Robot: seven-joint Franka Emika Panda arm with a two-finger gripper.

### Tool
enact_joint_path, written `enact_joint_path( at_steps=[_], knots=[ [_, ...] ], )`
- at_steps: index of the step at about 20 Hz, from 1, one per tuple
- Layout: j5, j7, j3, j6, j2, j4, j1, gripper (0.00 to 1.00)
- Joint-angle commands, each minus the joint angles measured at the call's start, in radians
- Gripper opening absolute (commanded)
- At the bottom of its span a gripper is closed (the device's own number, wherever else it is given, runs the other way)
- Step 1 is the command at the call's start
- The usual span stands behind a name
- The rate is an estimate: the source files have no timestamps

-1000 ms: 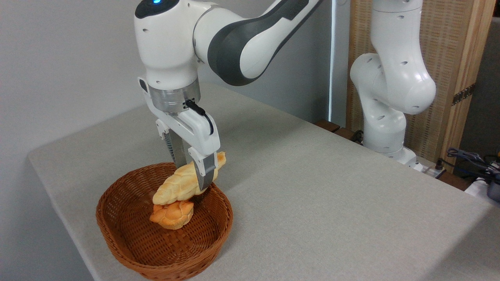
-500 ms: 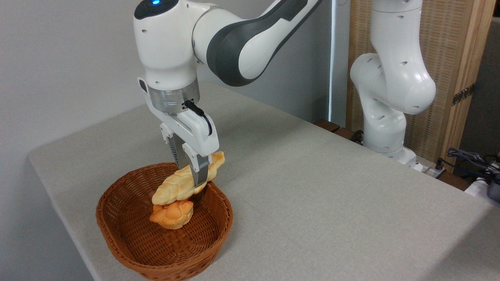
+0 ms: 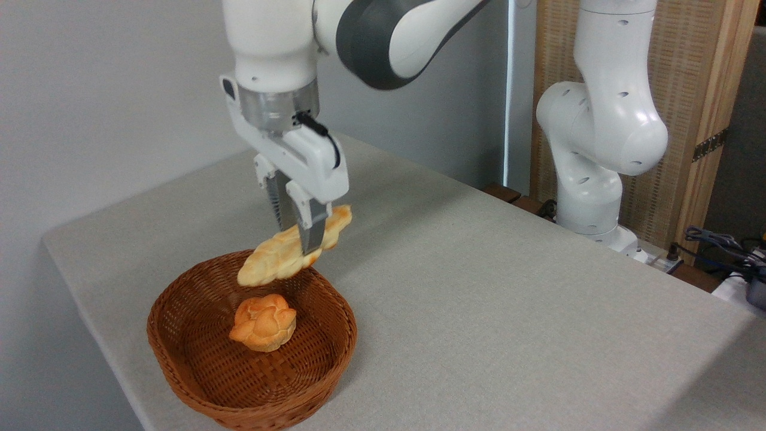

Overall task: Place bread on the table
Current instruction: 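Lift the bread roll up out of the basket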

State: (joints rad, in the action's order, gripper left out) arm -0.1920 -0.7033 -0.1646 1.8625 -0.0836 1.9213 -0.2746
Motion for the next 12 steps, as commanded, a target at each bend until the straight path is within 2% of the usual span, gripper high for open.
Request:
enact_joint_path(
  at_steps=[1,5,10,11,12],
  knots=[
    [0.008,-0.024,-0.006,-0.029,-0.129,0.123,-0.003,0.50],
    [0.009,-0.036,-0.004,-0.040,-0.214,0.258,-0.006,0.50],
    [0.009,-0.038,0.008,-0.114,-0.219,0.305,-0.012,0.50],
    [0.009,-0.038,0.008,-0.112,-0.211,0.305,-0.015,0.52],
    [0.009,-0.036,0.008,-0.103,-0.193,0.303,-0.020,0.60]
  ],
)
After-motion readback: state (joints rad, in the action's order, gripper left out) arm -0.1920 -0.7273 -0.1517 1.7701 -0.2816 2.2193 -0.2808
